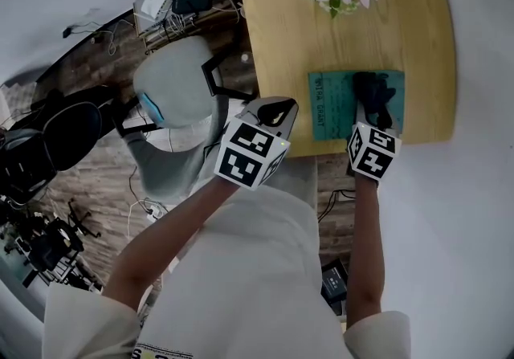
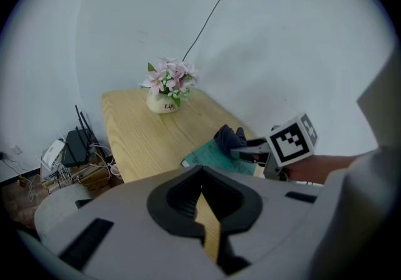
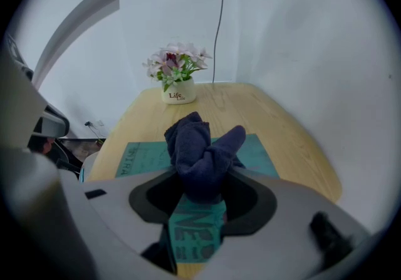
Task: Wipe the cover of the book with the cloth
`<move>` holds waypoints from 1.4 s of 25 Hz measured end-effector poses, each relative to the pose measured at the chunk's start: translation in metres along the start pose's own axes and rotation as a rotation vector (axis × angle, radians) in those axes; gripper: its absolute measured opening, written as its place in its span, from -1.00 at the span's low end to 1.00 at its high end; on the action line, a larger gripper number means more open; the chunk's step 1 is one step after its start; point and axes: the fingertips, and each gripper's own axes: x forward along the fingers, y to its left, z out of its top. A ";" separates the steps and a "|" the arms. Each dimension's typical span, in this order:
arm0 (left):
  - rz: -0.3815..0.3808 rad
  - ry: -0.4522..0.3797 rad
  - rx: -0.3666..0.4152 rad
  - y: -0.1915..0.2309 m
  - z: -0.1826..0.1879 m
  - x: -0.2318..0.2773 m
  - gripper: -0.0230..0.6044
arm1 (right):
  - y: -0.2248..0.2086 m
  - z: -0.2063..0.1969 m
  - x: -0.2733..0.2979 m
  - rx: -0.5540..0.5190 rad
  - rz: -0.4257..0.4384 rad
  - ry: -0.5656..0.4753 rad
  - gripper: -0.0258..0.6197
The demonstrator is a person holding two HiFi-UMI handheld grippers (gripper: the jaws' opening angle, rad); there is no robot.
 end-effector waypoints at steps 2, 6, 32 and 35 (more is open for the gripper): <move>0.001 -0.001 -0.001 0.000 -0.001 -0.001 -0.89 | 0.017 0.000 -0.001 -0.026 0.024 -0.003 -0.35; 0.003 -0.002 -0.001 0.001 -0.002 -0.002 -0.89 | 0.048 0.000 -0.002 -0.087 0.073 -0.008 -0.35; 0.010 -0.004 -0.004 0.006 -0.008 -0.010 -0.89 | 0.047 0.032 -0.022 -0.140 0.177 -0.095 -0.35; 0.011 -0.013 -0.011 0.005 -0.005 -0.011 -0.89 | 0.011 0.038 -0.017 -0.122 0.110 -0.096 -0.35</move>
